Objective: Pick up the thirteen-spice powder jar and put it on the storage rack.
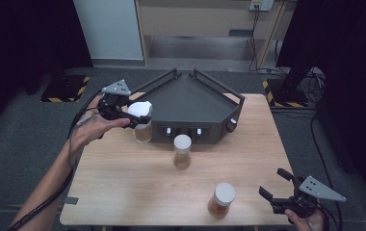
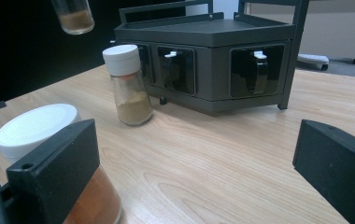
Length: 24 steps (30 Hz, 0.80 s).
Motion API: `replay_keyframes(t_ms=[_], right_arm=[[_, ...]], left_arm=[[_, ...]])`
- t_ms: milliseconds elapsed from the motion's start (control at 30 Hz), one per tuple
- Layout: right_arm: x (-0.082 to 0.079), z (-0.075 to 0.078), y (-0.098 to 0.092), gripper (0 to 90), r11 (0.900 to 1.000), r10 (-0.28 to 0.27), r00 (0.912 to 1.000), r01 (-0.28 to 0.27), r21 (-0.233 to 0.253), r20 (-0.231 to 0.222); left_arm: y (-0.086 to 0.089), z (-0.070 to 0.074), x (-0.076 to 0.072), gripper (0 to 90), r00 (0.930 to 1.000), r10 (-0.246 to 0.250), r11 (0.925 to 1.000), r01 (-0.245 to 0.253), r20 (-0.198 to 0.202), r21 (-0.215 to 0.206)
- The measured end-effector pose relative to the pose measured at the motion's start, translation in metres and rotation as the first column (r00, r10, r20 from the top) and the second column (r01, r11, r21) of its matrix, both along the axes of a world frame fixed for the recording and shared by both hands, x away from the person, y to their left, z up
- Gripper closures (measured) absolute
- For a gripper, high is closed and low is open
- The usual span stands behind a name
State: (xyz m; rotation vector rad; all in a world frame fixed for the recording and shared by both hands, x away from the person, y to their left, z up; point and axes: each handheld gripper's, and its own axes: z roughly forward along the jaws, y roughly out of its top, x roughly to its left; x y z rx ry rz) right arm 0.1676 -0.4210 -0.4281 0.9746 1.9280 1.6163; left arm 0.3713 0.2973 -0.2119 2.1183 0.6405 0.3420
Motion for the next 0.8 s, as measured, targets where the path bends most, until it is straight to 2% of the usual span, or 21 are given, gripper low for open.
replay_keyframes(t_ms=[233,533,800], right_arm=[[0.000,0.000,0.000,1.2,1.000,0.001,1.0000,-0.001,0.000,-0.003],[0.000,0.000,-0.001,1.2,1.000,0.002,1.0000,-0.002,0.002,-0.002],[0.000,0.000,-0.001,1.3,1.000,0.006,1.0000,-0.006,0.002,0.001]], left_arm=[[-0.004,0.006,0.008,29.6,0.9997,0.026,0.9995,-0.026,0.001,-0.019],[-0.016,0.016,0.020,29.6,0.9971,0.073,0.9972,-0.073,0.019,-0.015],[-0.026,0.018,0.034,29.6,0.9943,0.106,0.9942,-0.105,0.015,-0.024]])
